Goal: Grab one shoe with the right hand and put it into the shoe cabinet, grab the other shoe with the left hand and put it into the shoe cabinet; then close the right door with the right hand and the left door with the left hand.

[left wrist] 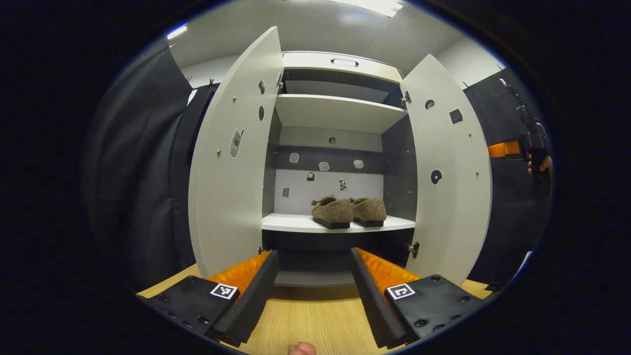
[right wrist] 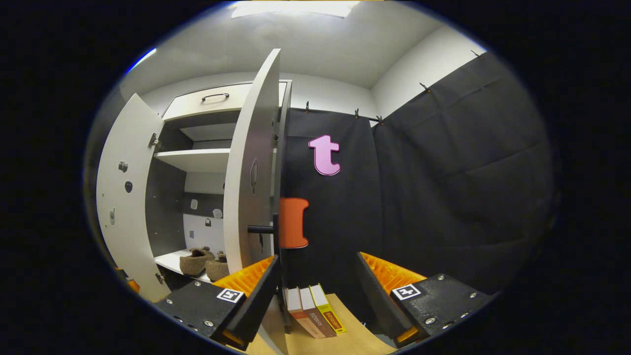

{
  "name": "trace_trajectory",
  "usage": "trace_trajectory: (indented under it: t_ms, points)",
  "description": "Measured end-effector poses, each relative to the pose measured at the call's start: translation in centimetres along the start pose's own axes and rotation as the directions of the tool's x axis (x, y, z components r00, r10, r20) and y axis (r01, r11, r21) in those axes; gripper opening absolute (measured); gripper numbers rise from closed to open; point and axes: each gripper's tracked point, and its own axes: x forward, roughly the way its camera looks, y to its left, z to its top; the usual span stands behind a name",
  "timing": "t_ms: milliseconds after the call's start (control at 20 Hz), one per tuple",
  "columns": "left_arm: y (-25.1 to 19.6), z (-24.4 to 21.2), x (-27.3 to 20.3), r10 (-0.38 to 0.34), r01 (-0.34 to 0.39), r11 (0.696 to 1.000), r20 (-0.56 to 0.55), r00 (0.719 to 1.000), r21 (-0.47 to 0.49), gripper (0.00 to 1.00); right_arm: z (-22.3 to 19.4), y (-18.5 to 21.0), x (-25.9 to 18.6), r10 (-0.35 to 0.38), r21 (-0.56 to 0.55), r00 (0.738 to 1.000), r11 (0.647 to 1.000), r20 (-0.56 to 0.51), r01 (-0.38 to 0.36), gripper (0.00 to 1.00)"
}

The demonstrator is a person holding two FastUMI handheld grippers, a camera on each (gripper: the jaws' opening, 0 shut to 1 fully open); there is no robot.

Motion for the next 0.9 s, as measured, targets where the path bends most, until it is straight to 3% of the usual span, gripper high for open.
trace_trajectory:
  t_ms: [50,100,250,350,400,700,900]
  points:
    - [0.0,-0.1,0.0,0.002,-0.002,1.000,-0.004,1.000,-0.005,0.94,0.7,-0.2,0.0,0.008,0.016,1.000,1.000,0.019,-0.008,0.92]
    - [0.0,-0.2,-0.1,0.001,-0.001,1.000,-0.012,1.000,-0.012,0.89,1.0,-1.6,0.6,-0.034,0.020,0.999,0.999,0.026,0.034,0.92]
    - [-0.2,-0.3,0.0,-0.006,0.005,1.000,-0.022,1.000,-0.028,0.94,1.4,-4.5,1.5,-0.086,0.009,0.996,0.996,0.021,0.085,0.92]
    - [-0.3,-0.2,0.0,-0.008,0.007,0.999,-0.022,1.000,-0.033,0.99,1.3,-4.6,2.0,-0.081,0.022,0.997,0.996,0.011,0.081,0.92]
    - [-0.3,-0.1,0.0,-0.006,0.005,0.999,-0.021,1.000,-0.034,0.94,1.3,-4.8,2.4,-0.076,0.020,0.997,0.997,0.006,0.076,0.92]
    - [0.1,-0.3,-0.3,0.009,-0.010,1.000,-0.023,1.000,-0.029,0.94,0.0,-2.2,3.9,-0.012,-0.019,0.999,1.000,-0.038,0.012,0.92]
    - [0.3,-0.6,-0.4,0.018,-0.019,0.999,-0.030,0.999,-0.029,0.94,-0.1,-1.8,4.1,-0.016,-0.054,0.999,0.998,-0.035,0.015,0.90]
